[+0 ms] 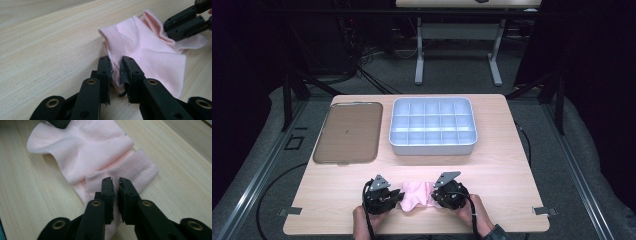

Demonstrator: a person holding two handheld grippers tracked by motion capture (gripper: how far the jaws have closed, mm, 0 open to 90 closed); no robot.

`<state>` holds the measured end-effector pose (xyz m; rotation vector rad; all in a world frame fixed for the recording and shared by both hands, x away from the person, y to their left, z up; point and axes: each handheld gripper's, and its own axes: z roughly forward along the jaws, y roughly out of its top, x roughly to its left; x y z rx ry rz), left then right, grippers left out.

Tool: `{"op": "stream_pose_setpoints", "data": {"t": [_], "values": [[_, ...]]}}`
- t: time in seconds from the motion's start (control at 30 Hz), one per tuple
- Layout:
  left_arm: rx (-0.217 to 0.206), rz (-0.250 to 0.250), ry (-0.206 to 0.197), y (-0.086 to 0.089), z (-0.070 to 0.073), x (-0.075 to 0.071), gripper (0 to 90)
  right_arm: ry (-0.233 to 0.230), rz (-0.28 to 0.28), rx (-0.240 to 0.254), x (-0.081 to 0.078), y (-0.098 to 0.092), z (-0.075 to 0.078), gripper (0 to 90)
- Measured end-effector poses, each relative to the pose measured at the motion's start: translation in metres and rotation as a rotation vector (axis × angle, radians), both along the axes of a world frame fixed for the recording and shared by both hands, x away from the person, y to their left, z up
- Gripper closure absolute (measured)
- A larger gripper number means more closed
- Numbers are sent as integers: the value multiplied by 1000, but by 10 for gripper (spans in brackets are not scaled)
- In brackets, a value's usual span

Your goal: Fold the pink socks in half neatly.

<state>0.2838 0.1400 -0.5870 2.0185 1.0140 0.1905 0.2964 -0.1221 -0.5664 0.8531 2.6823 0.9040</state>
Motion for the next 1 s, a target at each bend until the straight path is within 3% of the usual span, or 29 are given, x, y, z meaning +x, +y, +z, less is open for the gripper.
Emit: {"op": "stream_pose_setpoints", "data": {"t": [0.13, 0.3, 0.43, 0.47, 0.53, 0.6, 0.77, 0.83, 1.0], "values": [[-42, 1, 4, 3, -4, 1, 778, 2, -11, 18, 0, 0, -1, 877], [-44, 6, -3, 4, -5, 1, 778, 4, -17, 51, -1, -3, 4, 869], [-35, 9, -7, 3, -4, 1, 778, -8, -2, 86, -7, -1, 14, 663], [-41, 7, -7, 3, -5, 1, 778, 4, 9, 64, -6, 2, 13, 605], [-42, 8, -5, 3, -5, 1, 778, 11, 24, 3, -6, 10, 5, 606], [-31, 7, -9, 3, -4, 1, 778, 5, 26, -2, -6, 12, 0, 631], [-32, 6, -12, 3, -4, 0, 780, 9, 12, -1, -5, 10, 0, 826], [-32, 6, -9, 3, -4, 1, 781, 10, 11, 2, -6, 10, 0, 858], [-34, 7, -12, 3, -4, 1, 781, 39, -6, 64, -3, 3, -2, 883]]}}
